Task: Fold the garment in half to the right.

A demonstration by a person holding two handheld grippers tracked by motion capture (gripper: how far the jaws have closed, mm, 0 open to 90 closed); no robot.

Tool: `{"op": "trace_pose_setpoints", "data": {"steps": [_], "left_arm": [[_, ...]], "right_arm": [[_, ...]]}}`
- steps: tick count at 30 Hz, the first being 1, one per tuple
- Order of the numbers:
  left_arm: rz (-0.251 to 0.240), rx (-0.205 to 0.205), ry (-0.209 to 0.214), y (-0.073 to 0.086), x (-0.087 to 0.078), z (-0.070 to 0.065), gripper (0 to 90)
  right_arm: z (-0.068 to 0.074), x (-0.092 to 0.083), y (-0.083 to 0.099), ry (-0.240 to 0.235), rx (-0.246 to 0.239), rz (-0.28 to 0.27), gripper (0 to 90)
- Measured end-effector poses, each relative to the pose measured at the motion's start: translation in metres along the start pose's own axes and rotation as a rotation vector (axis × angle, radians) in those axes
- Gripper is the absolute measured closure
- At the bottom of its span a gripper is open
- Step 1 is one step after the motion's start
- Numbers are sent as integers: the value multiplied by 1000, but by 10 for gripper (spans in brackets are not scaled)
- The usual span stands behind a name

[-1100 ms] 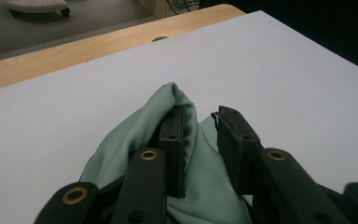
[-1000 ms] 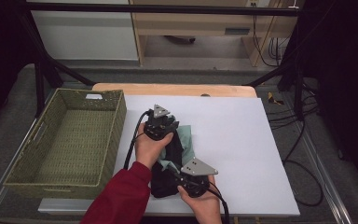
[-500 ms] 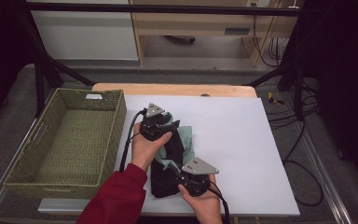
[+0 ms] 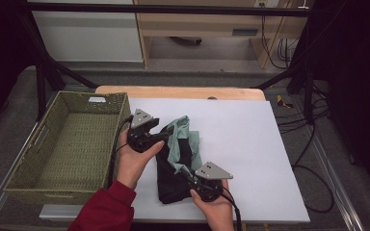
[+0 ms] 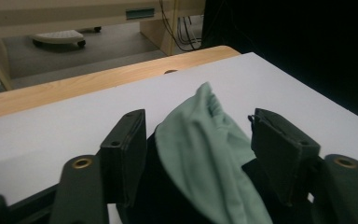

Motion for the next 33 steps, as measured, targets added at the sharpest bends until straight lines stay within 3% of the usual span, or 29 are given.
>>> {"op": "trace_pose_setpoints", "data": {"steps": [2, 7, 15, 18, 24, 26, 29, 33], "left_arm": [[-7, -15, -6, 5, -5, 1, 344], [11, 3, -46, 22, -17, -3, 286], [24, 4, -35, 52, -25, -18, 243], [47, 24, -42, 69, -25, -23, 238], [88, -5, -13, 103, -21, -27, 236], [112, -3, -5, 109, -21, -27, 236], [101, 5, -25, 114, -26, -28, 238], [116, 11, -15, 117, -26, -31, 234]], "right_arm": [[-1, 0, 1, 1, -3, 1, 819], [-6, 0, 6, 12, 14, 13, 818], [-9, -1, 8, 21, 29, 26, 813], [-11, 0, 11, 23, 36, 43, 809], [-10, 1, 15, 31, 31, 60, 807], [-10, 1, 14, 35, 35, 59, 804], [-9, -1, 16, 34, 38, 59, 800], [-11, 0, 17, 32, 43, 70, 788]]}}
Point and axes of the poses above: each handheld gripper's, and its own axes: x roughly forward along the jaws, y roughly out of its underside, z roughly to its left, the point moved 1 cm from there along x, roughly forward along the jaws, and after that the axes turned 10 degrees about x, right-handed, at the moved point
